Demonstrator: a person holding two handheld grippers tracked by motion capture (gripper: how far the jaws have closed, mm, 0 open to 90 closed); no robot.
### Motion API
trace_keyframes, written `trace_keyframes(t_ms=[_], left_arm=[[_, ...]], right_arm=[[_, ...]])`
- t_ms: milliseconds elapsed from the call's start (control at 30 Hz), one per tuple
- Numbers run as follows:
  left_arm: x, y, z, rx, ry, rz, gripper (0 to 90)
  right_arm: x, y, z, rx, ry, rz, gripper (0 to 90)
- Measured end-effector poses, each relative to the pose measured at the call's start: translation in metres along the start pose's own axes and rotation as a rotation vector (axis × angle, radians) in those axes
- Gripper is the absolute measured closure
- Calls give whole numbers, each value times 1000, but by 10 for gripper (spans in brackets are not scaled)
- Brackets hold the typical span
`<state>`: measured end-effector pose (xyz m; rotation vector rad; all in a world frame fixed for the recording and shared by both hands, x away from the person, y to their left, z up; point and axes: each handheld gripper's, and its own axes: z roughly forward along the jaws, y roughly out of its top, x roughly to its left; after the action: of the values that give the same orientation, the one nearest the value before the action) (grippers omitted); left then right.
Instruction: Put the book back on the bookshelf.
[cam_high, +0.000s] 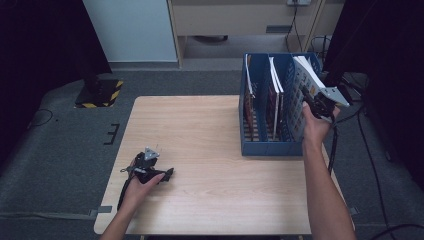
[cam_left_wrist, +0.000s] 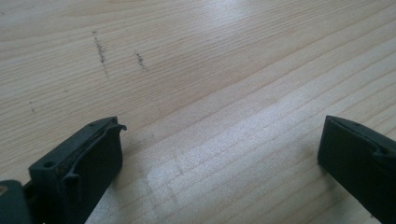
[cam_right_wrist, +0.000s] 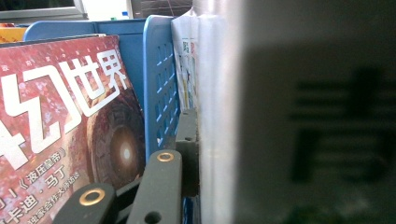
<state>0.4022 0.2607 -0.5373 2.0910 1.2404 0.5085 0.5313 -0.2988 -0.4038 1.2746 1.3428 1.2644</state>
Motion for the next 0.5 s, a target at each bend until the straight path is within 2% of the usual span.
trace_keyframes(t_ms=[500], left_arm=[[0,0,0,0,0,0,0]], right_arm=[[-2,0,3,-14,-11,2,738]])
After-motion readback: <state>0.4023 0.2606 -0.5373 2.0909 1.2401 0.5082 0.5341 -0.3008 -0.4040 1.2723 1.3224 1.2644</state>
